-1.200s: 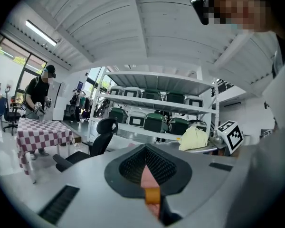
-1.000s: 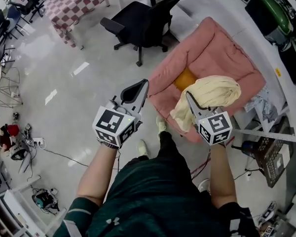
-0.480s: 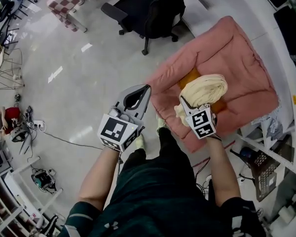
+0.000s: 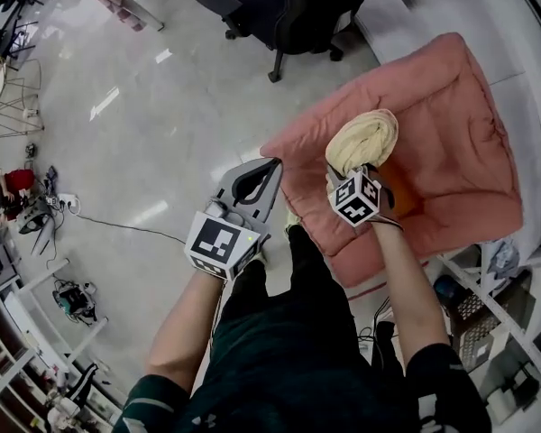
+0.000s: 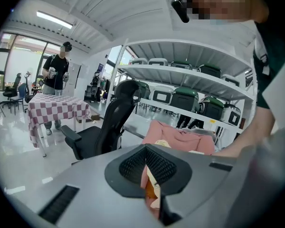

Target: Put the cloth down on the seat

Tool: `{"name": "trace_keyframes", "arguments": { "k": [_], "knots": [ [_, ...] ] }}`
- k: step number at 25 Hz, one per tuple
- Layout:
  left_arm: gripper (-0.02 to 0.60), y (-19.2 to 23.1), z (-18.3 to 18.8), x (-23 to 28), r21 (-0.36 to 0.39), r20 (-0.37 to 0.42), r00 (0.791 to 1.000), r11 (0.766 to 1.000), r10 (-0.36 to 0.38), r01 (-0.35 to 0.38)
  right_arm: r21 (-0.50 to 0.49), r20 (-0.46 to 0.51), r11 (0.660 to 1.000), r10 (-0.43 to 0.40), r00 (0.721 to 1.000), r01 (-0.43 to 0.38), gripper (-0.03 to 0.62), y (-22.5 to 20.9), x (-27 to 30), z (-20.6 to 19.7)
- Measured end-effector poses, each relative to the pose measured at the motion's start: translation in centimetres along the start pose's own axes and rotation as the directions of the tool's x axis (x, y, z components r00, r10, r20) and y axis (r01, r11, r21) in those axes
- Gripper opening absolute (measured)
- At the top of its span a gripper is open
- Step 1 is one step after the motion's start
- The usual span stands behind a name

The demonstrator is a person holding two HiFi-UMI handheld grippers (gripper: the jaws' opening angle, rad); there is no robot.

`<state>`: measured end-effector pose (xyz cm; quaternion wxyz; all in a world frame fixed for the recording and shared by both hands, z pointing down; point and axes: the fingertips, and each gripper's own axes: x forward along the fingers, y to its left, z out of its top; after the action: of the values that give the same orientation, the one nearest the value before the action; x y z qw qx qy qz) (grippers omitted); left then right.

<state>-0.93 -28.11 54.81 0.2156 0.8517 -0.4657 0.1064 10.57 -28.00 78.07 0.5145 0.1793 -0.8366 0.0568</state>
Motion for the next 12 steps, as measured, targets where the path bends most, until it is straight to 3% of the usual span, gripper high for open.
{"name": "trace_keyframes", "arguments": {
  "k": [7,12],
  "knots": [
    [0.006,2.5,-2.1,2.1,-0.045,-0.01,0.999,0.998,0.043,-0.044,-0.047,-0.032,0.998,0.04,0.999,-0.042,0.08,-1.7,4.2,0.1],
    [0.006,3.9,-3.2,3.9,-0.05,-0.026,0.999,0.998,0.041,-0.042,-0.142,-0.086,0.987,0.065,0.994,-0.077,0.08,-1.8,6.9,0.5]
  ]
}}
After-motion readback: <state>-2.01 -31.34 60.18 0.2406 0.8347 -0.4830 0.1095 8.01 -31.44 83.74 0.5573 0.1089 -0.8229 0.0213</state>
